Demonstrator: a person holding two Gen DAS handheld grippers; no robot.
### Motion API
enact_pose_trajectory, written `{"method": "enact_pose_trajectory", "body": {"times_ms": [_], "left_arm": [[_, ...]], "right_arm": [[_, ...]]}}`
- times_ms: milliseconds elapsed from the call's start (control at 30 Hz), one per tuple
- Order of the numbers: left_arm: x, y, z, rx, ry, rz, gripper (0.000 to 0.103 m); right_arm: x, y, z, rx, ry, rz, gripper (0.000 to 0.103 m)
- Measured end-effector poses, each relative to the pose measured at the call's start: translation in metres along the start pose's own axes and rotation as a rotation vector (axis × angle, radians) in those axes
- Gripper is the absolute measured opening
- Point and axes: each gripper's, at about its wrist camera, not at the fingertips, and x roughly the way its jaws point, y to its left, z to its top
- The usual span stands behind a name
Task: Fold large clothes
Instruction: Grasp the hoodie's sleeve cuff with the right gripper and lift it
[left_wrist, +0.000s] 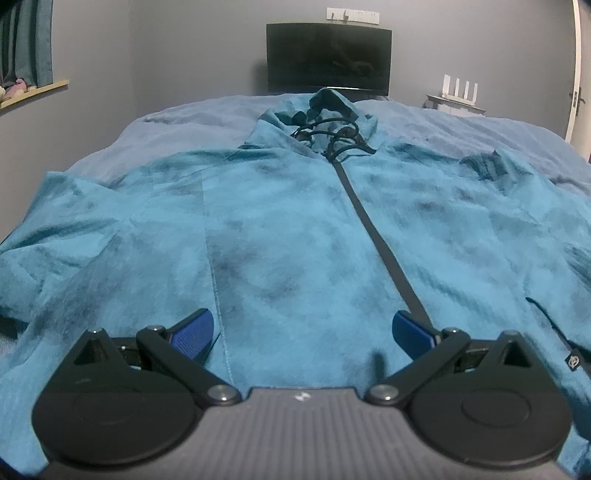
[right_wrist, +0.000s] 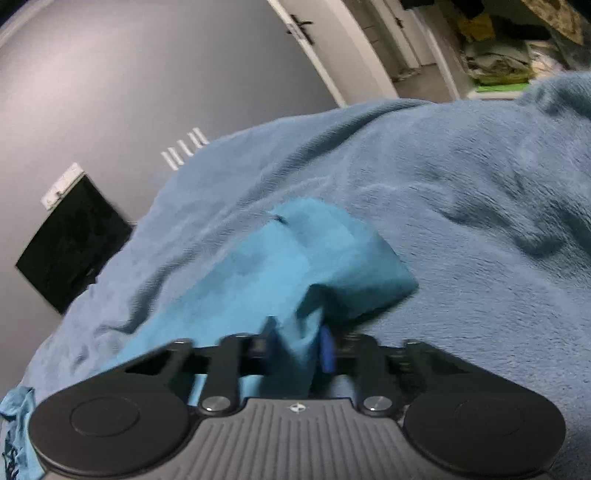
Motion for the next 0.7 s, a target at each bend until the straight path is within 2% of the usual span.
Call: {"method": "enact_pose_trajectory", "body": {"times_ms": [133,300,567,700], "left_arm": [[-0.004,0.000,0.002,0.004,-0.019,-0.003,0.103],[-0.011,0.006,0.008,-0.026,-0.037,-0.009,0.103],[-0.031,0.020,0.018,-0.088,-0.098,-0.039,0.103],[-0.039,0.032,0.022,-0.128,-0.121,-0.043,0.103]], "right_arm": [[-0.014,0.021,0.006,-0.015,-0.049,0.047,0.007],[-0.042,0.062,0.009,-0.073,-0.100,0.116,0.006],[-0.088,0.178,-0.013,-0.332,-0.157,0.239,0.006],[-0.107,0.243,-0.042,-0.450,-0.163,0.320,0.006]]}}
